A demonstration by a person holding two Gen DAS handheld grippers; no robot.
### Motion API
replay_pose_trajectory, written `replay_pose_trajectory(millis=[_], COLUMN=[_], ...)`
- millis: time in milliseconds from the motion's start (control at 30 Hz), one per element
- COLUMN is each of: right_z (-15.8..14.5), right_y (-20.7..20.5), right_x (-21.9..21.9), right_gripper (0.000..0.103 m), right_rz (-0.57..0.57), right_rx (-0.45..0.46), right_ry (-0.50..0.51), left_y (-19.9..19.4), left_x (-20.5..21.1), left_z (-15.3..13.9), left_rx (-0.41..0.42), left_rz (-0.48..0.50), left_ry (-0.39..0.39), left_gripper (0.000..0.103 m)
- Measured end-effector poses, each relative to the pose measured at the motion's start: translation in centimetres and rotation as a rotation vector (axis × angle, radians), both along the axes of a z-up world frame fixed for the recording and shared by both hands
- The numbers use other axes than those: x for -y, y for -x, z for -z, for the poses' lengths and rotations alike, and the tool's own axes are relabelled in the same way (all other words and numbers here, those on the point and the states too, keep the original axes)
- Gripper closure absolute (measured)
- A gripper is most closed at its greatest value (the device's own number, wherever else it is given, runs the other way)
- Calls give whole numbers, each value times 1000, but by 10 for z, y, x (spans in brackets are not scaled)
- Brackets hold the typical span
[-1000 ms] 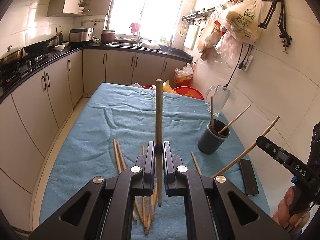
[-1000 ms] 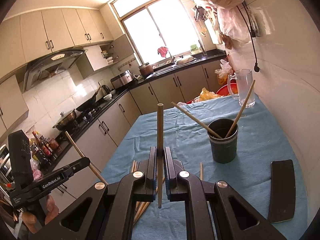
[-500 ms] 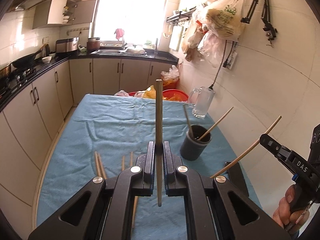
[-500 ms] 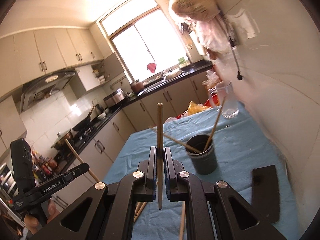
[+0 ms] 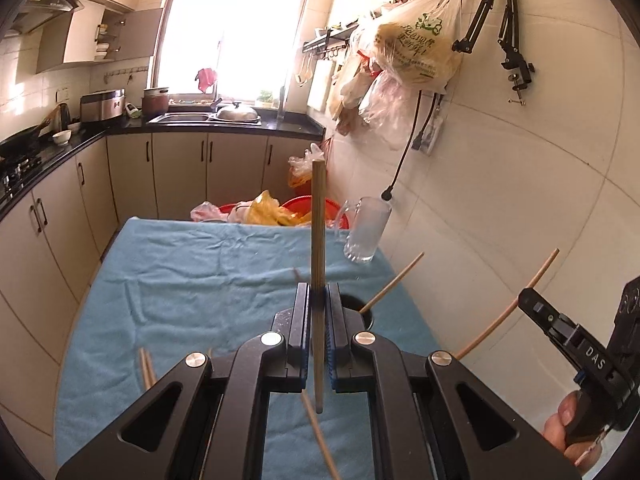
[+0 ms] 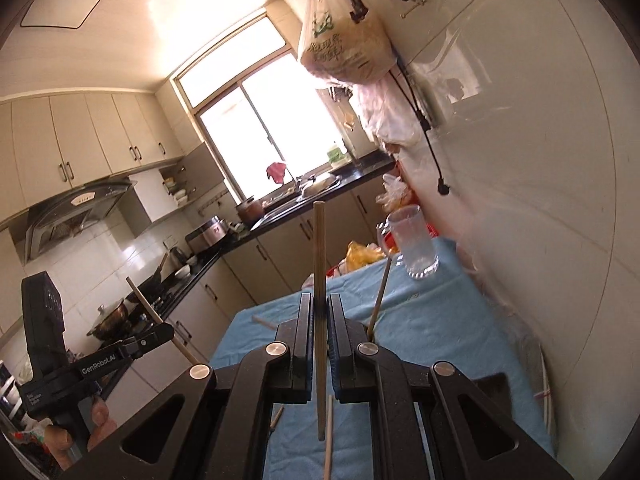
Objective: Organize utensils
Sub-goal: 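Raise the left tool's chopstick upright over the holder while the right tool carries its own, then drop the left tool's chopstick into the holder and open while the right tool releases its own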
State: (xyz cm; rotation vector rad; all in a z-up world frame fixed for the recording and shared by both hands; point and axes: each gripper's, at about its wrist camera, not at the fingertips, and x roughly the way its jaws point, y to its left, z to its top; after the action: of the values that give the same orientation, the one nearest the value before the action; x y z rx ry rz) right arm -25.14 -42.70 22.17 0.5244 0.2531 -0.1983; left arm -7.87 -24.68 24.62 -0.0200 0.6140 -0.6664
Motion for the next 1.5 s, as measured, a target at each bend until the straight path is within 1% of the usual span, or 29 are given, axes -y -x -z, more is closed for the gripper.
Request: replay_pose_trajectory(millis=[167, 333, 467, 633, 767, 900, 1067, 1133, 1233, 1333, 1467, 1500], right_z=[-12, -20, -21, -16, -4, 14, 43, 51, 60, 59, 46, 42], right_y=[-16, -39, -59, -87, -109, -124, -140, -145, -148, -145, -133, -127], right_x=[16, 28, 36, 45, 51, 55, 60, 62, 64, 65, 63, 62], right_gripper=[96, 96, 96, 96, 96, 96, 96, 96, 95, 95, 94, 94], right_rz=[26, 42, 55, 76, 80, 71, 57, 54, 41, 50, 59, 62], right_rx=[10, 9, 8, -10, -47, -97, -173, -193, -214, -208, -182, -170], right_ry=[8, 16, 21, 39, 36, 23, -6, -22, -42, -43, -27, -22], left_y=[-20, -41, -60, -84, -100, -105, -111, -113, -113, -111, -103, -100], left_x=[30, 54, 68, 79, 89, 95, 99, 99, 98, 96, 90, 87], left_z=[-12, -16, -11, 4, 25, 43, 61, 67, 71, 70, 60, 56], left_rx=[3, 12, 0, -32, -69, -95, -115, -129, -128, -134, -120, -115], left_rz=[18, 19, 16, 2, 2, 12, 14, 13, 12, 23, 27, 28], left_ry=[26, 35, 41, 62, 42, 17, -10, -15, -15, -16, 3, 12], left_gripper=[96, 96, 96, 96, 96, 96, 96, 96, 96, 92, 77, 75])
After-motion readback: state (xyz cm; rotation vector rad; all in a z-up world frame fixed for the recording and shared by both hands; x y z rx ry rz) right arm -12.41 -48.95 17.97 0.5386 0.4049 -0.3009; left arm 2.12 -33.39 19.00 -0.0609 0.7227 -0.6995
